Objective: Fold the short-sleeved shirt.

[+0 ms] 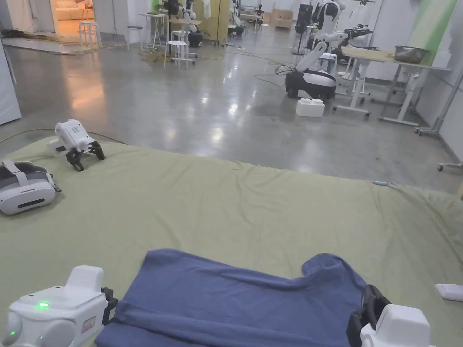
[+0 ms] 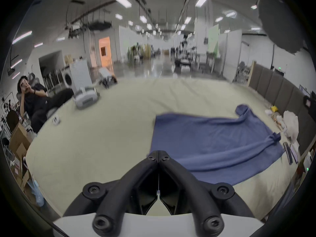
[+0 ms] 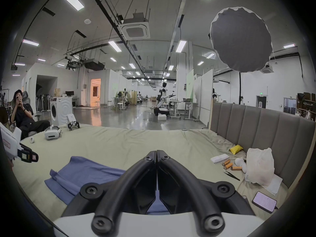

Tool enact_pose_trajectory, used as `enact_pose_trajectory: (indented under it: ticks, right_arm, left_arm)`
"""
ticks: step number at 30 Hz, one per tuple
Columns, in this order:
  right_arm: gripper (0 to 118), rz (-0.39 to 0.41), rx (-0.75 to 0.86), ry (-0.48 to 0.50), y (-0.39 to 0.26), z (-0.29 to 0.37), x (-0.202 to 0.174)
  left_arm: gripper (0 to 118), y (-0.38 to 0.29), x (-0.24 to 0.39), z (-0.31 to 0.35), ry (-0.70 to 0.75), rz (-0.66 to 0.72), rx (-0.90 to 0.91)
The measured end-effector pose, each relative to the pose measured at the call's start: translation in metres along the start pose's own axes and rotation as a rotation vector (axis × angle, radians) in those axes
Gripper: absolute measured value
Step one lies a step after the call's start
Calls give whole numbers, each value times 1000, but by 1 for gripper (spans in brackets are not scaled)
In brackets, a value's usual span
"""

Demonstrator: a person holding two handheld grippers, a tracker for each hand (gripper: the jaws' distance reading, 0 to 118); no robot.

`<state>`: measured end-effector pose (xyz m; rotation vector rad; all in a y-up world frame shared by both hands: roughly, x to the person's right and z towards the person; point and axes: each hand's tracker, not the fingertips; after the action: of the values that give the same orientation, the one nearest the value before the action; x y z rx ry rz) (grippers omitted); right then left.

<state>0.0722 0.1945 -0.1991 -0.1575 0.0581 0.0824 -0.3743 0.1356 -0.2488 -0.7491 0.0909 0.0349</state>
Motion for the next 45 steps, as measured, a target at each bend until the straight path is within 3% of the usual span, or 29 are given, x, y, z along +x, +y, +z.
enact_pose_trajectory:
  ticks: [2, 5, 7, 8, 10, 14, 16, 19, 20, 21, 22, 24, 26, 27, 29, 30, 32, 34, 37, 38, 39, 41, 42, 43, 45]
  right_arm:
    - [0, 7, -34, 6, -6, -2, 2]
    - [0, 4, -79, 7, -15, -7, 5]
    - [0, 2, -105, 6, -19, -8, 7]
    - [0, 0, -119, 8, -21, -9, 9]
    - [0, -9, -135, 6, -27, -10, 14]
    - [0, -2, -171, -13, -36, -9, 22]
    - [0, -1, -189, -19, -41, -9, 28]
    - [0, -10, -222, -31, -48, -11, 40]
    - [0, -14, -245, -48, -51, -13, 46]
    - [0, -26, -268, -61, -54, -17, 55]
    - [0, -34, -311, -68, -56, -20, 64]
    - [18, -63, -381, -93, -62, -30, 87]
    - [59, -79, -485, -102, -72, -40, 112]
    - [70, -83, -538, -107, -79, -47, 126]
    - [77, -85, -664, -106, -93, -58, 147]
    - [77, -87, -685, -85, -83, -39, 117]
    - [77, -83, -776, -76, -86, -37, 116]
    - [77, -115, -734, -4, -107, -57, 145]
    - [73, -123, -783, 60, -103, -42, 132]
    - [64, -146, -913, 57, -154, -85, 157]
    - [52, -128, -923, 61, -160, -92, 160]
    - [35, -105, -912, 58, -162, -99, 168]
    - [23, -82, -849, 54, -147, -90, 146]
    - [5, -46, -839, 40, -146, -89, 151]
    - [4, -87, -833, 81, -140, -84, 166]
  left_arm:
    - [19, 0, -10, -24, 15, 17, -98]
    - [34, -3, -18, -54, -20, 15, -209]
    - [68, -6, -22, -75, -52, 45, -302]
    - [79, -10, -22, -83, -15, 61, -358]
    - [80, -15, -21, -96, 3, 54, -415]
    - [78, -20, -13, -101, 13, 41, -409]
    - [70, -19, -8, -98, 25, 12, -413]
    - [32, -18, 6, -94, 2, -31, -401]
    - [12, -20, 10, -89, -21, -54, -392]
    - [2, -22, 14, -88, -26, -73, -384]
    - [2, -23, 16, -86, -24, -77, -381]
    - [1, -27, 16, -78, -20, -87, -365]
    - [1, -28, 13, -70, -20, -72, -337]
    - [1, -28, 10, -64, -22, -59, -321]
    - [1, -29, 7, -53, -28, -41, -276]
    - [1, -30, 6, -48, -29, -37, -261]
    - [1, -31, 6, -39, -31, -34, -260]
    - [1, -33, 6, -35, -33, -29, -243]
    - [1, -36, 6, -36, -28, -26, -240]
    - [1, -37, 5, -35, -28, -22, -236]
    - [1, -38, 5, -35, -28, -19, -236]
    - [0, -37, 5, -33, -28, -9, -233]
    - [0, -37, 5, -31, -28, -2, -224]
    - [0, -36, 4, -29, -27, 0, -221]
    - [0, -32, 2, -24, -30, 5, -207]
